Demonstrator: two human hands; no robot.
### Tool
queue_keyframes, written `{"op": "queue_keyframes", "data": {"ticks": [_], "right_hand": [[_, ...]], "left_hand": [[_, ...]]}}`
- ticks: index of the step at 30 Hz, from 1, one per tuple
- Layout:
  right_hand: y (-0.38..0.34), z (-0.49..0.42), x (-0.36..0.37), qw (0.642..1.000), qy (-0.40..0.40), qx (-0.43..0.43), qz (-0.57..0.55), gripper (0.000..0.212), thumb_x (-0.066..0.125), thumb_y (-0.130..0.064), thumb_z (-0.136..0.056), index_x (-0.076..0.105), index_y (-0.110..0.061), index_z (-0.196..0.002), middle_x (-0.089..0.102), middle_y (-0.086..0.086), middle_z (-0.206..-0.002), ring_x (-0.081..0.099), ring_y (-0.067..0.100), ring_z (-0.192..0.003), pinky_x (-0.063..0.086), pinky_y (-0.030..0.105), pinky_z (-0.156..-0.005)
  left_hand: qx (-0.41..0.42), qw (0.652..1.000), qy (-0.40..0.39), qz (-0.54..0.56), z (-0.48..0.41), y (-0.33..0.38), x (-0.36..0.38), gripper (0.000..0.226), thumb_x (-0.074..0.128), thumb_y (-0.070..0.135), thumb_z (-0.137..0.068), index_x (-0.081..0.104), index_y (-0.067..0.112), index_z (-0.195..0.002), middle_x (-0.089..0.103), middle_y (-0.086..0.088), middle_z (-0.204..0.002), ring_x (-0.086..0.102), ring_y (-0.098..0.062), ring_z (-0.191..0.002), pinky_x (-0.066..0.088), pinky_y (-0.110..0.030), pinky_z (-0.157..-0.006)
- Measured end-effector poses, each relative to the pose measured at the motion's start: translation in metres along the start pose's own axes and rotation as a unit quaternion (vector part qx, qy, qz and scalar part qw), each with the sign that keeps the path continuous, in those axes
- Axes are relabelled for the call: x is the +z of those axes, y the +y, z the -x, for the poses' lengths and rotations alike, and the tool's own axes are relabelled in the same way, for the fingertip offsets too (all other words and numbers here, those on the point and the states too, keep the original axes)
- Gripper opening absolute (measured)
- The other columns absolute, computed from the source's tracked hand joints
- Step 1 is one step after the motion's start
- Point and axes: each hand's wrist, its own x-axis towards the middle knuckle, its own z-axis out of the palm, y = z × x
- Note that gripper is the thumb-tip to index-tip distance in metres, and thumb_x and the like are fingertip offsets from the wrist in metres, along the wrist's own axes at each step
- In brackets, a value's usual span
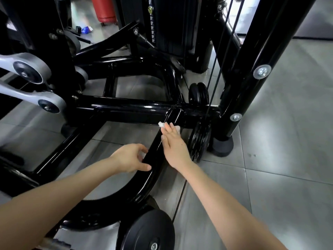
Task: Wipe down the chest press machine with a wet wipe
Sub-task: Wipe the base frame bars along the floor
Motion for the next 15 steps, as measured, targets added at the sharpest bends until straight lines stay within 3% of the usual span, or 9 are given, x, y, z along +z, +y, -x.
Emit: {"op": "queue_keyframes", "data": {"ticks": [2, 5, 8, 12, 15], "right_hand": [[0.005, -0.02, -0.01, 0.995, -0.043, -0.03, 0.089, 0.044, 0.026, -0.018, -0.104, 0.031, -0.009, -0.147, 0.02, -0.001, -0.157, 0.004, 0.012, -0.146, 0.001, 0.03, -0.119], [0.018, -0.05, -0.026, 0.986, -0.052, -0.03, 0.156, 0.046, 0.026, -0.018, -0.103, 0.027, -0.007, -0.148, 0.02, 0.003, -0.157, 0.008, 0.019, -0.146, 0.0, 0.027, -0.118], [0.028, -0.084, -0.034, 0.965, -0.037, 0.021, 0.26, 0.05, 0.022, -0.024, -0.103, 0.018, -0.007, -0.149, 0.016, 0.006, -0.157, 0.009, 0.022, -0.146, 0.008, 0.035, -0.118], [0.032, -0.122, -0.045, 0.95, -0.026, 0.146, 0.275, 0.052, 0.019, -0.027, -0.103, 0.013, -0.006, -0.15, 0.009, 0.008, -0.159, 0.005, 0.02, -0.147, 0.005, 0.04, -0.117], [0.016, -0.135, -0.028, 0.94, 0.006, 0.115, 0.32, 0.05, 0.026, -0.026, -0.101, 0.025, -0.005, -0.146, 0.023, 0.01, -0.154, 0.018, 0.022, -0.142, 0.012, 0.04, -0.115]], "left_hand": [[0.008, 0.998, -0.018, -0.066, -0.007, 0.003, -0.009, 0.053, 0.073, 0.035, -0.078, 0.052, 0.017, -0.125, 0.064, 0.003, -0.106, 0.06, -0.009, -0.084, 0.045, -0.02, -0.074], [0.022, 0.996, -0.012, -0.087, -0.019, 0.0, -0.02, 0.044, 0.067, 0.038, -0.083, 0.056, 0.018, -0.122, 0.061, 0.006, -0.109, 0.057, -0.011, -0.097, 0.043, -0.022, -0.08], [0.03, 0.994, 0.054, -0.087, -0.037, -0.014, -0.029, 0.043, 0.06, 0.04, -0.087, 0.055, 0.02, -0.125, 0.056, 0.001, -0.123, 0.054, -0.015, -0.113, 0.041, -0.024, -0.093], [0.021, 0.982, 0.165, -0.095, -0.068, -0.039, -0.042, 0.047, 0.053, 0.035, -0.091, 0.046, 0.024, -0.136, 0.046, -0.002, -0.136, 0.045, -0.022, -0.124, 0.036, -0.028, -0.102], [0.0, 0.972, 0.219, -0.082, -0.087, -0.056, -0.051, 0.048, 0.05, 0.028, -0.092, 0.042, 0.022, -0.139, 0.04, -0.003, -0.143, 0.039, -0.024, -0.129, 0.032, -0.03, -0.107]]}}
